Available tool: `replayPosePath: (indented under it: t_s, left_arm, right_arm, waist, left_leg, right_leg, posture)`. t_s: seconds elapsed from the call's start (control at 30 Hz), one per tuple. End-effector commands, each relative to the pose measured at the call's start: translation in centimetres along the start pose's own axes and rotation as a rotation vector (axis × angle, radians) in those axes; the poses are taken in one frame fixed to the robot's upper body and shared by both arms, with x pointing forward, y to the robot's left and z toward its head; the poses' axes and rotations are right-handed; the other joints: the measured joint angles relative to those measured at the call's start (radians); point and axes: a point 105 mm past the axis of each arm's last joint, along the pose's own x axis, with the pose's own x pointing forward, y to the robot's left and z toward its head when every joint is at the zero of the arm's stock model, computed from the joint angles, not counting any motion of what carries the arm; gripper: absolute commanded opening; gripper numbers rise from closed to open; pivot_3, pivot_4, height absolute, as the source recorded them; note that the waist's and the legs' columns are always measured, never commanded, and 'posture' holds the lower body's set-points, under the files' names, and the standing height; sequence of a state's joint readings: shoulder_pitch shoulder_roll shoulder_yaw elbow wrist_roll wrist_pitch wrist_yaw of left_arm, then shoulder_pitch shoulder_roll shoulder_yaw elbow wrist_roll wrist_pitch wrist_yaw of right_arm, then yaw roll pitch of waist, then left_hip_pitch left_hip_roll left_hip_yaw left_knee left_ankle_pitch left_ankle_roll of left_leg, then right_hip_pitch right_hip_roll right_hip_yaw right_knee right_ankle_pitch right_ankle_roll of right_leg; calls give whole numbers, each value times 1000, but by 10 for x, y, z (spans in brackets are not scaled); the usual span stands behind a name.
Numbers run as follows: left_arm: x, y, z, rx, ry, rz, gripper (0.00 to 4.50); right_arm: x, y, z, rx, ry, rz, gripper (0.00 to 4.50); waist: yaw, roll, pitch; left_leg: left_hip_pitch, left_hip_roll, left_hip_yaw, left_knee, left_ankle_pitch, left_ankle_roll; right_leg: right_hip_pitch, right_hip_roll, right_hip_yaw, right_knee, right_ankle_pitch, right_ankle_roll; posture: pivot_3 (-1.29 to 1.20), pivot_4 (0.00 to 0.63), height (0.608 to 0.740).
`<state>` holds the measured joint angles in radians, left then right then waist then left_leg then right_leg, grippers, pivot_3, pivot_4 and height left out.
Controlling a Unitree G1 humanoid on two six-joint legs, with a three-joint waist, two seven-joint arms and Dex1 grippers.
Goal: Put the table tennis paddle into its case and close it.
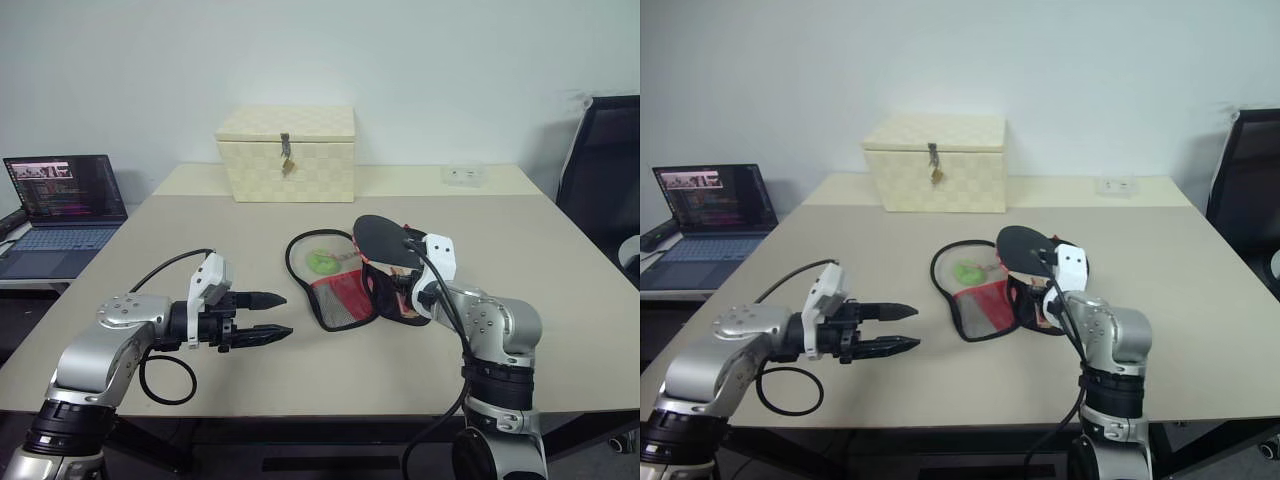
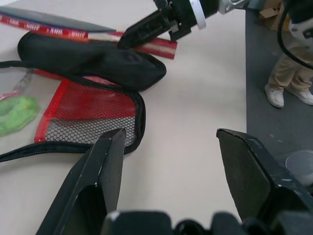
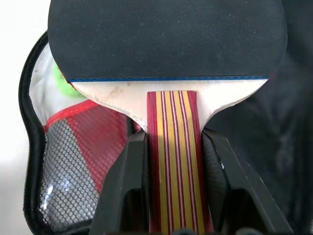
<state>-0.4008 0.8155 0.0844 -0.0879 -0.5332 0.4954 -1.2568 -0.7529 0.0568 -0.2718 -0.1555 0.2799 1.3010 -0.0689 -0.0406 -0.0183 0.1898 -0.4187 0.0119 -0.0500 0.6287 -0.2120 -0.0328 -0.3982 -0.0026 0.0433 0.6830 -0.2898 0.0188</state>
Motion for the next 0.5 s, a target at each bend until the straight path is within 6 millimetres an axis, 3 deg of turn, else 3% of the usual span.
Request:
replayPosePath:
  t_s: [0.03, 0.5]
  left_arm:
    - [-3, -2, 14, 54, -24, 0, 3226]
    - [0, -2, 16, 60, -19, -3, 3226]
  right_arm:
    - [6, -2, 10, -23, -71, -26, 1098]
    - [26, -26, 5, -71, -88, -143, 1098]
  waist:
    - [0, 0, 0]
    - [-13, 0, 0]
  left_leg:
    - [0, 0, 0, 0, 0, 0]
    - [-1, 1, 2, 0, 0, 0]
  right_leg:
    - [0, 0, 0, 0, 0, 0]
    - [-3, 0, 2, 2, 0, 0]
  posture:
    - [0, 150, 740]
    - [0, 150, 740]
